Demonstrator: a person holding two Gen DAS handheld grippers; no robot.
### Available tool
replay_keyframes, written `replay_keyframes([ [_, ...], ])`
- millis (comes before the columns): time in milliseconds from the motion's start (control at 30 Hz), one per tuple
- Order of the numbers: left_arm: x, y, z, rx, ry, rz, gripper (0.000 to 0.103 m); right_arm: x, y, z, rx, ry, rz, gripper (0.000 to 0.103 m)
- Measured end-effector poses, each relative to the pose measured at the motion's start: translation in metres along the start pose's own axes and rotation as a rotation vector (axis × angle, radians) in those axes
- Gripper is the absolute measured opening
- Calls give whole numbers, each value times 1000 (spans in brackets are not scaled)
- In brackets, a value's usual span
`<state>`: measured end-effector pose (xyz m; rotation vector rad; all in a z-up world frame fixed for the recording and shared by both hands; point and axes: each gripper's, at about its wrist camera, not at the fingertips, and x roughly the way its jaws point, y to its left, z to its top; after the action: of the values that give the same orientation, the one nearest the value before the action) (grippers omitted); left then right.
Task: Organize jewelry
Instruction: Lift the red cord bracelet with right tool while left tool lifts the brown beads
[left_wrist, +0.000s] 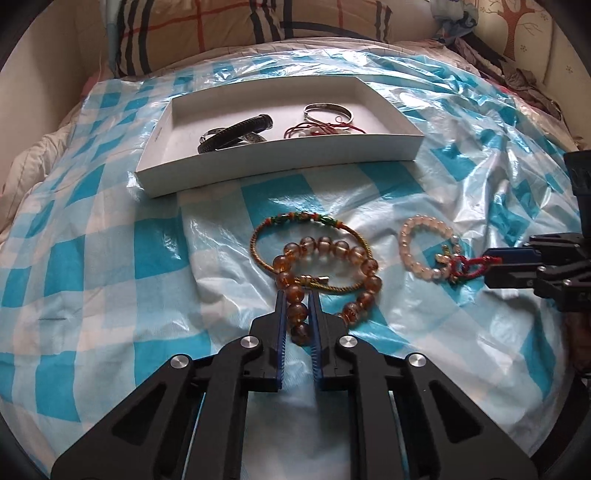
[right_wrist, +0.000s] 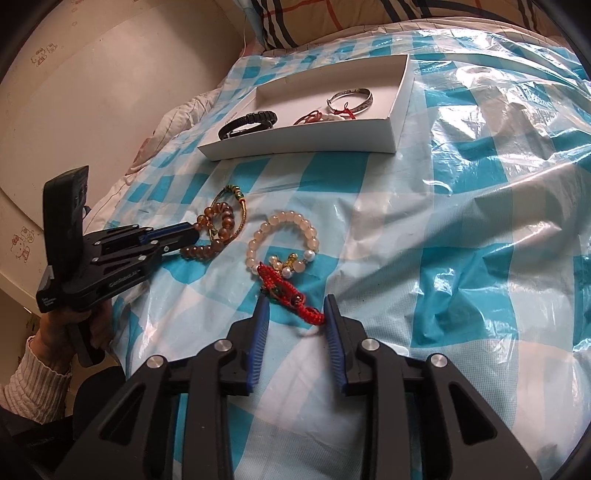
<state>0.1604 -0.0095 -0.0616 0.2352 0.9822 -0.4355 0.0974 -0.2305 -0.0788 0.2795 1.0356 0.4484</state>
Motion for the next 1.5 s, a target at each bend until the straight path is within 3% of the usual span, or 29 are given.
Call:
replay_keyframes([
  [167,-27,0,-12,-49,-15,-81,11,-7,8,-2,-30,1,12,32],
  [267,-27,4,-14,-85,-3,-88,11,-8,10,1,-47,-13,-2,53],
  [367,-21,7,-11,-115,6,-75,12,-1,12,6,-57,0,-2,53],
  [500,-9,5,-9,-122,14,-50,29,10,15,4,-87,22,-30,53],
  [567,-6,-1,-9,-85,19,-27,31,10,14,5,-75,15,-26,53],
  [667,-6,-4,-8,-65,19,-21,29,6,10,8,-49,-14,-25,53],
  [767,-7,-7,-9,-51,19,-27,15,10,9,12,-53,-7,-32,53],
  [833,-11,-12,-9,-28,10,-15,7,14,9,12,-65,4,-38,49],
  [900,-18,-14,-9,-24,0,-21,0,15,9,11,-57,25,-36,13],
  [967,-26,-14,-10,-43,-13,-38,0,8,13,6,-66,14,-27,9],
  [1133,-48,-1,-14,-165,-61,-126,0,-16,25,-8,-54,-33,0,7],
  [1267,-49,9,-14,-226,-76,-103,1,-25,31,-14,-49,-48,10,7],
  [1367,-37,13,-6,-210,-63,-66,3,-26,30,-12,-35,-50,18,7],
  [1433,-23,11,1,-177,-37,-39,13,-24,27,-10,-19,-51,29,7],
  [1500,-9,7,5,-140,-21,6,37,-21,26,-10,-12,-48,36,7],
])
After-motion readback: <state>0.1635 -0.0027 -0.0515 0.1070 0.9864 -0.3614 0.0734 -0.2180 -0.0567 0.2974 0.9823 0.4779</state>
